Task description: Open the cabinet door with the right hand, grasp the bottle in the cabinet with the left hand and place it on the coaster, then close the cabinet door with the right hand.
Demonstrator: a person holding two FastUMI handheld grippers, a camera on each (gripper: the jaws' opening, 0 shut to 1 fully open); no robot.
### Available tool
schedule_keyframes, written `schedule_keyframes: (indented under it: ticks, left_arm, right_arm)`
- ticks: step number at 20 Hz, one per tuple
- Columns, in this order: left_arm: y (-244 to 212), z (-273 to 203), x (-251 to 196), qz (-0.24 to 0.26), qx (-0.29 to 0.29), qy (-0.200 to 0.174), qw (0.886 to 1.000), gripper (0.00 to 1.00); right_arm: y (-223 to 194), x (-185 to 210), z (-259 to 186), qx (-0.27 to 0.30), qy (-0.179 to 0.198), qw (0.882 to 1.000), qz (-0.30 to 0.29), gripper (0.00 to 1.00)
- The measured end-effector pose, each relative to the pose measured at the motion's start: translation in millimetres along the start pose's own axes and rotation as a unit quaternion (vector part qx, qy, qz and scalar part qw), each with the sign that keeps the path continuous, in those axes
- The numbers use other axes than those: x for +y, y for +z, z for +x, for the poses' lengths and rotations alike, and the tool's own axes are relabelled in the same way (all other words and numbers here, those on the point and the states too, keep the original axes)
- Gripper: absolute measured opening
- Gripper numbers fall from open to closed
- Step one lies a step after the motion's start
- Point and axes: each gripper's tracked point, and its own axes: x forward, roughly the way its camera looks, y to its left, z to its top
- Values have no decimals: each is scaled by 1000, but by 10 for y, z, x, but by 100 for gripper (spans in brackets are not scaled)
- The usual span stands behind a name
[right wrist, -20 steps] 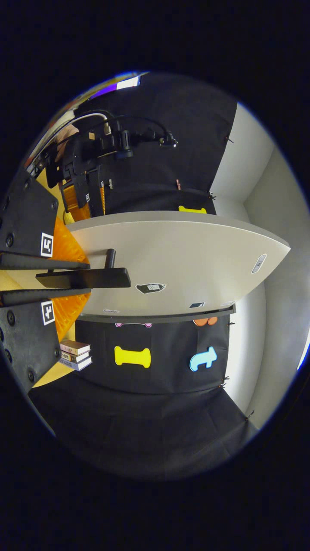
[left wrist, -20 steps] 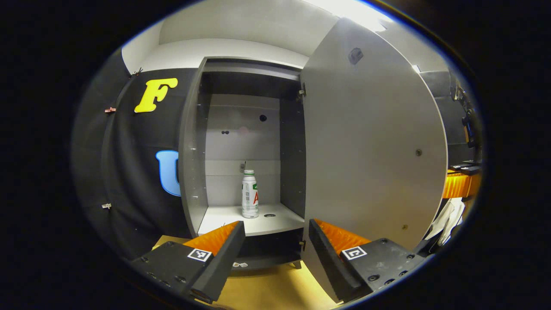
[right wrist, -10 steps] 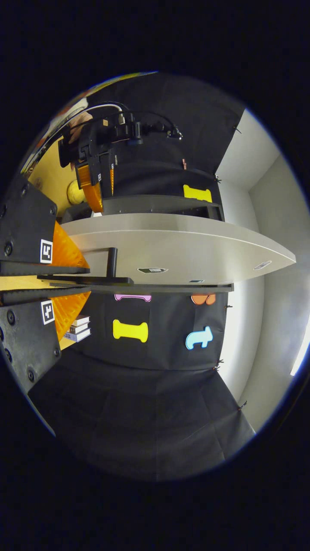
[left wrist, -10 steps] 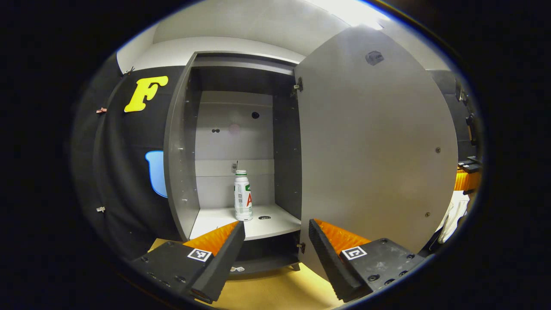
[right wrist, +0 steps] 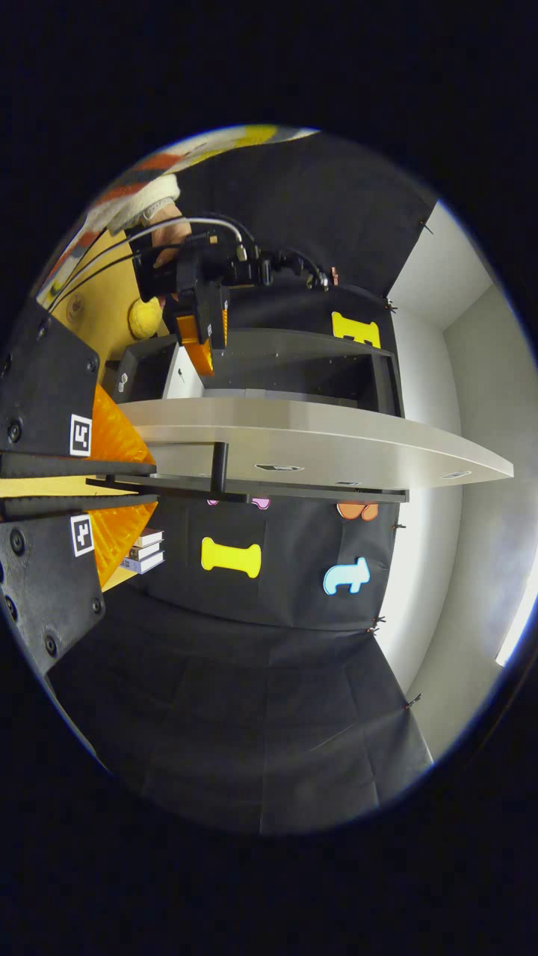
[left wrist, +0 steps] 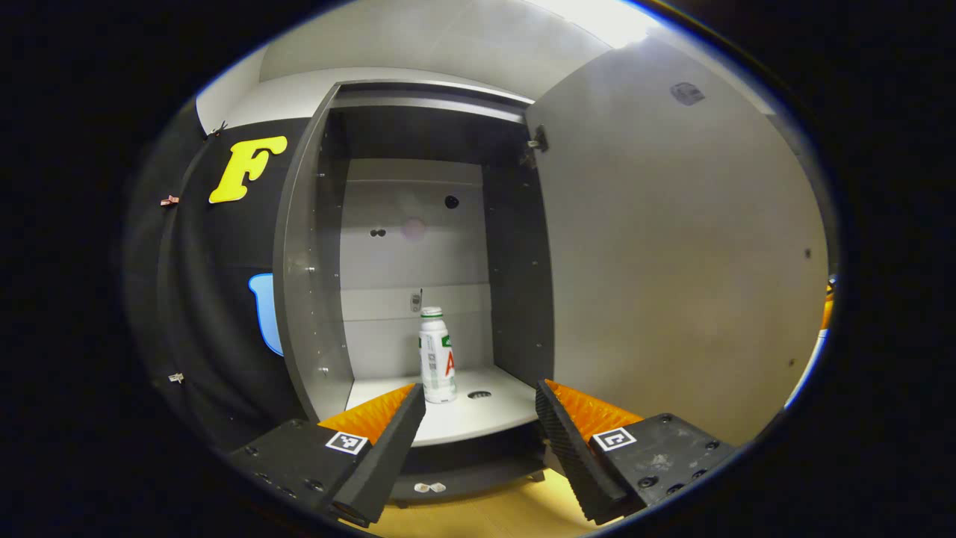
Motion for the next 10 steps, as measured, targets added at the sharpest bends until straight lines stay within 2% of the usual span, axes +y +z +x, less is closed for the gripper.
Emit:
schedule_keyframes:
  ticks: [1,3,5,10]
  left_arm:
    - [22,149,100,5,-2,8,1000,93]
    - [89,428,235,13,-16,16,1000,95]
    - [120,732,331,21,-25,15,999,93]
    - [-41,1380,451,20,-10,11,1000,95]
  right_arm:
    - [18,-1,-8,-3,-5,1000,5,14]
    - [28,-42,-42,-4,-20,1000,8,16]
    - [6,-83,-80,0,-41,999,6,16]
    - [4,-117,-53,6,-71,997,9,16]
